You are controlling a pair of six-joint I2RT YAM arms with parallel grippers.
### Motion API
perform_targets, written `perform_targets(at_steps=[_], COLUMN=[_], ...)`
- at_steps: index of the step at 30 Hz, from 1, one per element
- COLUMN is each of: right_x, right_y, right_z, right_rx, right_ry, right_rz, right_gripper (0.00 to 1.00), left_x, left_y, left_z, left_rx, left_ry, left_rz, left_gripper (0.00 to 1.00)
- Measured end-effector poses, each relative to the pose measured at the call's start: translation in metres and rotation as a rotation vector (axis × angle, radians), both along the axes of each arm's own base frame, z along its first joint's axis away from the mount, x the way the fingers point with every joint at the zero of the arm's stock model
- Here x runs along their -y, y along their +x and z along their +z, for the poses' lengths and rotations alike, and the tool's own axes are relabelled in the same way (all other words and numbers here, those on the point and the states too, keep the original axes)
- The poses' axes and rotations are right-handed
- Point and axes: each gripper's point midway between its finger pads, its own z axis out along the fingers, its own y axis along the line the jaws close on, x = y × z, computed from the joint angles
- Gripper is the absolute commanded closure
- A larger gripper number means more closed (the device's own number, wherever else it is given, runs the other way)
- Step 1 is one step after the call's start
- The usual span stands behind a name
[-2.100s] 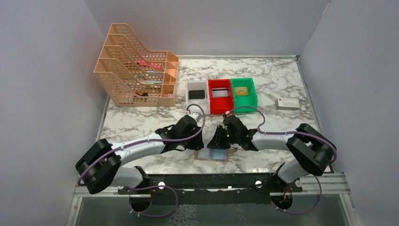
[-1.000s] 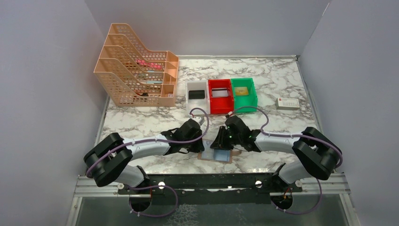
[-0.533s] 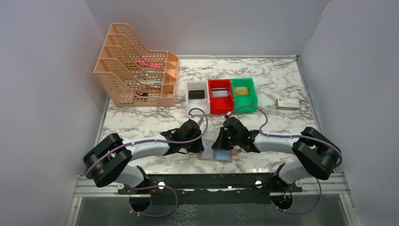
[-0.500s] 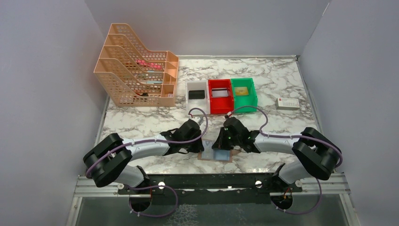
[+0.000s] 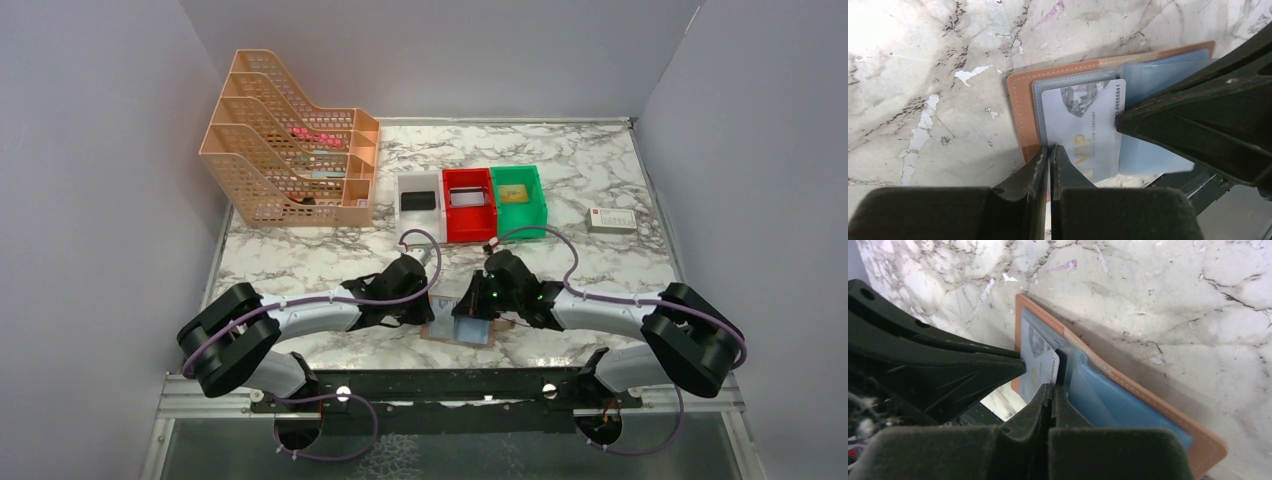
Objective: Take the credit cards out of the card holder
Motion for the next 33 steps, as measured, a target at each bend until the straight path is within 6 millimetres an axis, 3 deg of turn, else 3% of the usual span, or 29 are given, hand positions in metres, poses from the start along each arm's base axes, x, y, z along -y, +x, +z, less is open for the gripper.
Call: perform_targets(at_steps=[12,15,19,23,28,33], right_x=[0.003,0.004,0.011,0.007,0.004,0.0], right_y=[-0.006,-0.007,-0.011,-0.015,-0.023,-0.02], right_z=[0.02,0.021,0.015,0.014,-0.004,-0.009], right_rx=[0.01,0.009,-0.016,-0.032,-0.094,-0.097], right_ry=[0.04,0.037,0.006,0.02,0.003,-0.003], right_rz=[0.014,0.014,0.014,0.042,0.075,0.08], right_gripper=[0.99,0.92,0.76,0.71,0.68,0.67], left_x=[0.001,0.0,-0.001,-0.003,-0.008,-0.01], left_y=[0.002,0.003,0.003,0.002,-0.001,-0.003], left_z=[0.001,0.001,0.002,0.003,0.004,0.003], left_rx=[0.011,0.014,0.017,0.019,0.017,0.014], left_ry=[0.007,0.008,0.011,0.018,0.026,0.025], left_rz=[0.017,0.019,0.023,0.023,0.019,0.022], left_gripper=[1.0,1.0,1.0,1.0,1.0,1.0])
